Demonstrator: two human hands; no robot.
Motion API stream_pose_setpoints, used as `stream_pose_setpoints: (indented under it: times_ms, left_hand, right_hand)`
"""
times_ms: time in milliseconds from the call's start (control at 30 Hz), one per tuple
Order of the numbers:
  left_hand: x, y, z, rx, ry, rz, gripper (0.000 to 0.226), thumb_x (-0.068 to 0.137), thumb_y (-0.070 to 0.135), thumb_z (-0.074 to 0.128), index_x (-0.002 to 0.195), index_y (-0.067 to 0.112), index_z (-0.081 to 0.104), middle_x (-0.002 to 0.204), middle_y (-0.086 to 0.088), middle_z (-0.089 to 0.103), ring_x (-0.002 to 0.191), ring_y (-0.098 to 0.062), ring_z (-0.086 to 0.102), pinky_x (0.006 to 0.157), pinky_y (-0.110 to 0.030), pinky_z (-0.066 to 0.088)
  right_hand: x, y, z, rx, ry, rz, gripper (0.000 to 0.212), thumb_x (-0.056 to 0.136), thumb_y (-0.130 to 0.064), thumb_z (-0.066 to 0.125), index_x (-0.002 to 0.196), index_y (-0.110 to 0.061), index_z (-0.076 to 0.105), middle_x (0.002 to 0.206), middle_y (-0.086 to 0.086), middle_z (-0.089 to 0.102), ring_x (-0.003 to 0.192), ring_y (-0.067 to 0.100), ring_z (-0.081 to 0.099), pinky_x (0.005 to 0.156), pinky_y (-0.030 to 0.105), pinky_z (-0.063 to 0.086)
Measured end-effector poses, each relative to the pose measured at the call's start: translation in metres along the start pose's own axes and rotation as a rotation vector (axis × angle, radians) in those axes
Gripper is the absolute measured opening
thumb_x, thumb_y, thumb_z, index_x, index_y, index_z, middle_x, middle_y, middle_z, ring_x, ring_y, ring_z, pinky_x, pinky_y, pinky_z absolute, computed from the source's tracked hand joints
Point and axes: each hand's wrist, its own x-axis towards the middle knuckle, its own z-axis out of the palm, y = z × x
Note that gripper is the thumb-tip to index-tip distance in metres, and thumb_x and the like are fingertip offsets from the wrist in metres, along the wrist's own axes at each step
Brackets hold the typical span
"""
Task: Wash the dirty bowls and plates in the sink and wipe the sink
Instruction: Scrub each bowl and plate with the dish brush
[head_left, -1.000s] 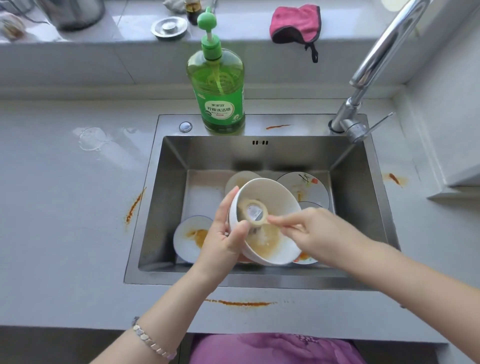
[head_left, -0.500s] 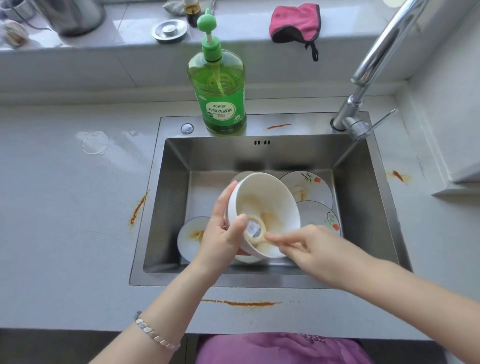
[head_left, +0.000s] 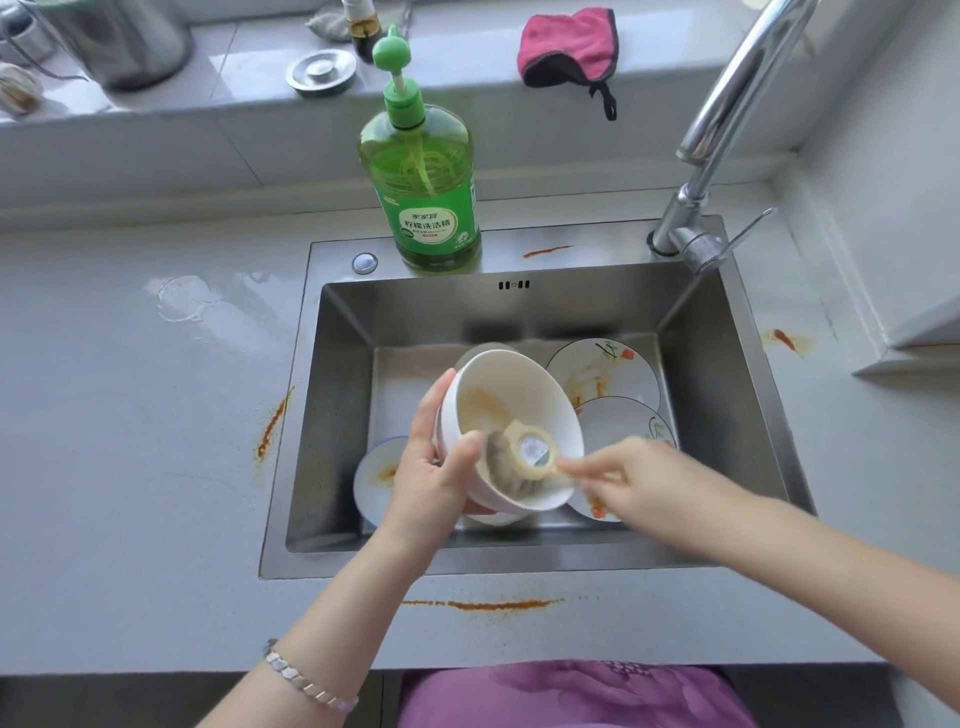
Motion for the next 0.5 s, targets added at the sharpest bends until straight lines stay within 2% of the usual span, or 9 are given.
stream_pose_setpoints:
  times_ms: [67,100,133,167,233,300,367,433,500]
  left_hand:
    - [0.000,-0.002,-0.002,0.051,-0.010,0.011,0.052,0.073,0.027,0.053,0.116,0.056,0.042,0.117,0.002,0.057,0.104,-0.027,0.061,0.058,-0.036,0.058]
    - [-0.001,-0.004,-0.002,0.070,-0.027,0.014,0.054,0.071,0.029,0.054,0.116,0.056,0.042,0.117,0.004,0.057,0.105,-0.027,0.061,0.061,-0.036,0.059]
    - [-0.002,-0.005,-0.002,0.079,-0.048,0.016,0.057,0.068,0.032,0.058,0.117,0.055,0.042,0.116,0.008,0.058,0.106,-0.025,0.061,0.066,-0.036,0.060]
    - [-0.004,-0.006,-0.003,0.078,-0.059,0.021,0.059,0.065,0.035,0.060,0.118,0.055,0.042,0.114,0.011,0.058,0.106,-0.023,0.061,0.069,-0.036,0.059]
    - [-0.003,-0.006,-0.006,0.072,-0.043,0.039,0.057,0.068,0.032,0.058,0.118,0.054,0.042,0.114,0.012,0.058,0.107,-0.023,0.061,0.071,-0.039,0.059]
    - [-0.001,-0.005,-0.008,0.079,-0.017,0.050,0.053,0.076,0.024,0.054,0.117,0.055,0.041,0.118,0.004,0.057,0.108,-0.027,0.060,0.070,-0.041,0.059]
    - [0.000,-0.004,-0.008,0.116,-0.016,0.055,0.052,0.081,0.020,0.053,0.117,0.056,0.041,0.118,0.002,0.057,0.108,-0.028,0.060,0.071,-0.040,0.059]
    - [-0.001,0.000,-0.010,0.167,-0.027,0.068,0.053,0.076,0.025,0.052,0.117,0.056,0.041,0.116,0.009,0.056,0.107,-0.024,0.060,0.073,-0.037,0.059]
    - [0.001,0.006,-0.013,0.224,-0.013,0.089,0.055,0.071,0.026,0.050,0.117,0.057,0.042,0.112,0.014,0.056,0.105,-0.019,0.060,0.075,-0.039,0.058]
  right_hand:
    - [-0.006,-0.006,0.009,0.106,-0.090,-0.042,0.030,0.096,-0.028,0.047,0.121,-0.039,0.058,0.080,-0.033,0.065,0.081,-0.019,0.057,0.074,0.001,0.040]
    - [-0.004,-0.007,0.006,0.128,-0.092,-0.040,0.030,0.096,-0.025,0.047,0.122,-0.038,0.058,0.057,-0.037,0.057,0.065,-0.024,0.053,0.064,0.000,0.038]
    - [-0.001,-0.007,0.000,0.135,-0.065,-0.022,0.030,0.096,-0.024,0.047,0.122,-0.038,0.057,0.048,-0.037,0.052,0.058,-0.024,0.050,0.058,0.000,0.037]
    - [0.004,-0.005,-0.004,0.127,-0.021,-0.004,0.030,0.096,-0.025,0.047,0.122,-0.038,0.058,0.058,-0.037,0.058,0.067,-0.023,0.053,0.061,0.001,0.037]
    - [0.007,0.003,-0.003,0.100,0.032,0.023,0.031,0.096,-0.026,0.048,0.122,-0.037,0.059,0.111,-0.021,0.066,0.109,-0.007,0.055,0.087,0.013,0.042]
    - [0.002,0.001,0.006,0.082,-0.042,0.006,0.030,0.095,-0.028,0.049,0.121,-0.039,0.059,0.125,-0.015,0.060,0.120,0.000,0.051,0.098,0.018,0.039]
    - [0.001,-0.006,0.010,0.097,-0.069,-0.026,0.029,0.095,-0.029,0.049,0.119,-0.042,0.059,0.115,-0.020,0.064,0.109,-0.003,0.055,0.090,0.015,0.041]
    - [0.008,-0.004,0.002,0.084,0.001,0.005,0.029,0.095,-0.031,0.047,0.120,-0.044,0.058,0.092,-0.023,0.068,0.082,-0.005,0.058,0.069,0.012,0.041]
    - [0.013,0.003,-0.003,0.113,-0.029,0.057,0.028,0.095,-0.033,0.047,0.119,-0.041,0.060,0.074,-0.018,0.067,0.054,-0.002,0.050,0.051,0.012,0.034]
